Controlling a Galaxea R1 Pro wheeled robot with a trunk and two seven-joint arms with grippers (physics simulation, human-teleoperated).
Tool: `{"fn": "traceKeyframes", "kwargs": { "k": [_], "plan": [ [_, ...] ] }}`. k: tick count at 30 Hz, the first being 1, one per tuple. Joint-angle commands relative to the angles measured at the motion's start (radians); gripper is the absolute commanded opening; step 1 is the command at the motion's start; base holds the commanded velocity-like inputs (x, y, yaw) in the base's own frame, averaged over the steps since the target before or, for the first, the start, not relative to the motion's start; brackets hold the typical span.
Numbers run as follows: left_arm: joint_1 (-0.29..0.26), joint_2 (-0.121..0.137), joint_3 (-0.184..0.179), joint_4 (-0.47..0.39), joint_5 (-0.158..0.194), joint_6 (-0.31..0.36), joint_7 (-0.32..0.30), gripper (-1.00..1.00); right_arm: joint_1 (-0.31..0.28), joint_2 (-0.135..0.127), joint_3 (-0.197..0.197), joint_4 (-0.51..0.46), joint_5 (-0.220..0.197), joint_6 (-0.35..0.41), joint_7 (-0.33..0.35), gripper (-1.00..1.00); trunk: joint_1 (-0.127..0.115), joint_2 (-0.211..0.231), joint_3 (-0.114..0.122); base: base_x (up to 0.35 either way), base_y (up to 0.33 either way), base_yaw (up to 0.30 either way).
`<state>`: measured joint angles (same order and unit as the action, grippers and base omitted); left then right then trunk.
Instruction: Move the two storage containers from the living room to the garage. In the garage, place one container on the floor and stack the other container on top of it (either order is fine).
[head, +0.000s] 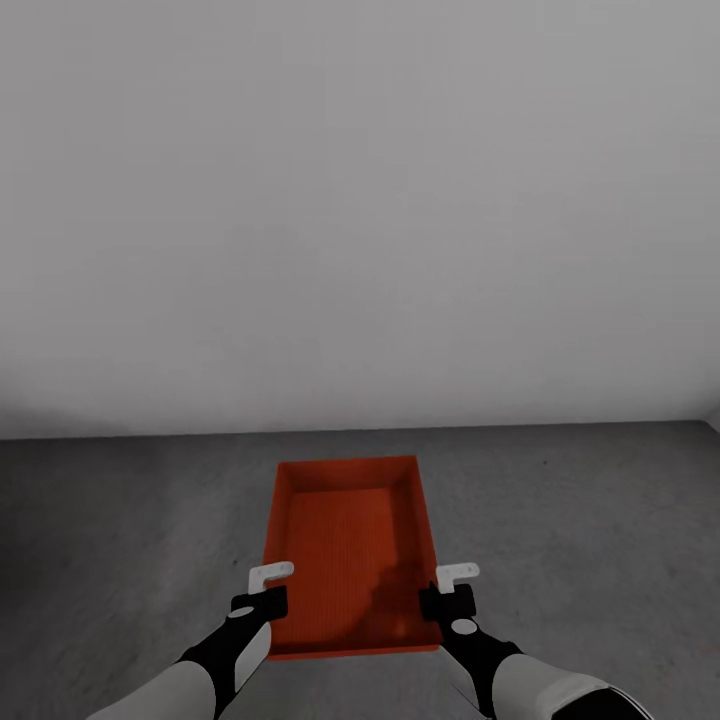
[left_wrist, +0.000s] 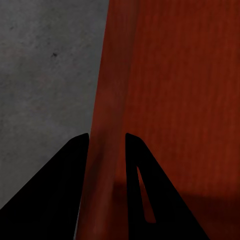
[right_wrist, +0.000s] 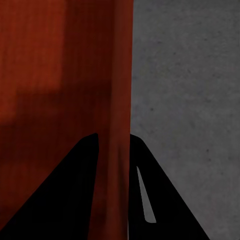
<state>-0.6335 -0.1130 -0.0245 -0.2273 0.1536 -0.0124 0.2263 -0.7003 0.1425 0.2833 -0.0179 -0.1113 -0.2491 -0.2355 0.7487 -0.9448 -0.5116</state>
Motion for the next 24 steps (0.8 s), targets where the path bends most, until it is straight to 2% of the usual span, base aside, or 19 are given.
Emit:
{"fn": "traceKeyframes", "kwargs": {
  "k": [1, 24],
  "plan": [
    [0.000, 0.003, 0.020, -0.004, -0.014, -0.001, 0.008, -1.00, -0.001, -0.003, -0.036, 0.004, -0.034, -0.009, -0.010, -1.00, 0.004, -0.008, -0.004, 0.000, 0.000, 0.000],
    [-0.001, 0.003, 0.021, -0.004, -0.014, -0.001, 0.008, -1.00, -0.001, -0.003, -0.036, 0.004, -0.034, -0.008, -0.010, -1.00, 0.092, -0.169, -0.076, 0.000, 0.000, 0.000]
  ]
}}
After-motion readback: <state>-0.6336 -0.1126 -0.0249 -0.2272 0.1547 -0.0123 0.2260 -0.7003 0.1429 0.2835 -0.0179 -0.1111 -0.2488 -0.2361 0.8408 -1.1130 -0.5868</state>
